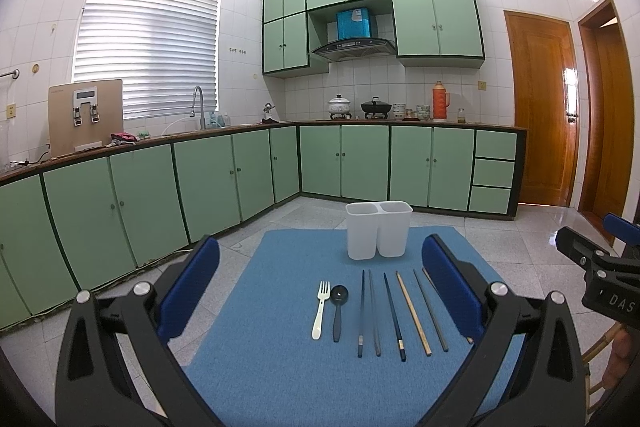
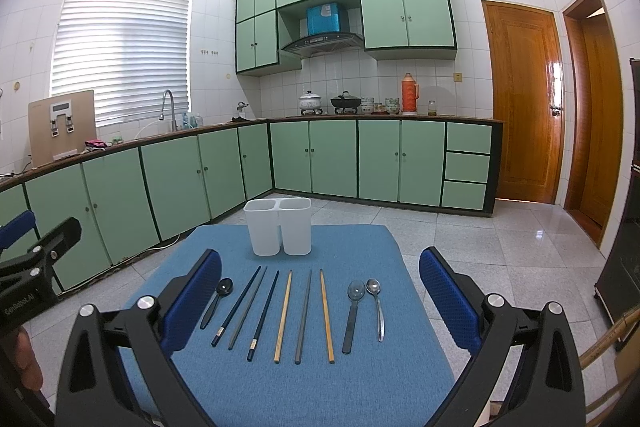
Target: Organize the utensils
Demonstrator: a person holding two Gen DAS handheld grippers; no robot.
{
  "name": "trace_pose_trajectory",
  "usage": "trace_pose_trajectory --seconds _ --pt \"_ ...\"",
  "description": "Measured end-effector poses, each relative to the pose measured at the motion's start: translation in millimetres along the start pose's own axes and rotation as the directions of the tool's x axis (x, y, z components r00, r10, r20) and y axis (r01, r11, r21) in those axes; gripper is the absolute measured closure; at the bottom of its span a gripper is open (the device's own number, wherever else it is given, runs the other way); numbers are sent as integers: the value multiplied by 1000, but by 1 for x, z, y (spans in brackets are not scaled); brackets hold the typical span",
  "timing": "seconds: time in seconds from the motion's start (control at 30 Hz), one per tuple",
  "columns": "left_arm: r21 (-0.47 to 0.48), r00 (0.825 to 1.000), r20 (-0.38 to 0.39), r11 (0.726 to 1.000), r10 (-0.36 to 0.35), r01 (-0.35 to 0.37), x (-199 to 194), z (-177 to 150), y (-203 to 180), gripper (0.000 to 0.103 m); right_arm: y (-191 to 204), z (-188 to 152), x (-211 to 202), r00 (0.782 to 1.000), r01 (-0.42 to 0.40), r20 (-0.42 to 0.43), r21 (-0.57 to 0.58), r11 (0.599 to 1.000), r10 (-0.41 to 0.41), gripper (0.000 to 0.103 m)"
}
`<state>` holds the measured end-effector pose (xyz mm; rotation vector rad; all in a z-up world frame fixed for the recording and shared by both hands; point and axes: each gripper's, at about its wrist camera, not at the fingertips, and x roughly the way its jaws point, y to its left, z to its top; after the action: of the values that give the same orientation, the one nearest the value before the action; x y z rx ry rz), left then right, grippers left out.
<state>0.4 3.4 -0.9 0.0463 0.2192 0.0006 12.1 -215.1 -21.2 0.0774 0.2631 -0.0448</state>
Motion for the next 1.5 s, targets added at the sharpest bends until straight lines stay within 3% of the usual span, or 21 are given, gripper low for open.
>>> trace_pose_trajectory --seconds 0.37,0.7,1.0,1.33,1.5 --pt "-3 1000 -1 1000 3 -3 1 0 0 5 0 0 0 1000 0 -1 0 1000 0 6" --pt "-5 999 -29 1000 18 -19 17 -5 7 5 7 -10 24 1000 3 -20 -5 1000 -3 6" --pt "-13 988 -146 998 57 -59 74 -17 26 5 -4 -10 69 996 37 -85 -7 999 -37 6" --pt "-10 945 -323 999 42 -48 180 -36 36 5 -34 -7 142 983 62 -174 16 998 -58 11" --pt "-17 900 -436 999 19 -29 240 -52 36 5 -49 -11 183 967 73 -245 23 997 -65 17"
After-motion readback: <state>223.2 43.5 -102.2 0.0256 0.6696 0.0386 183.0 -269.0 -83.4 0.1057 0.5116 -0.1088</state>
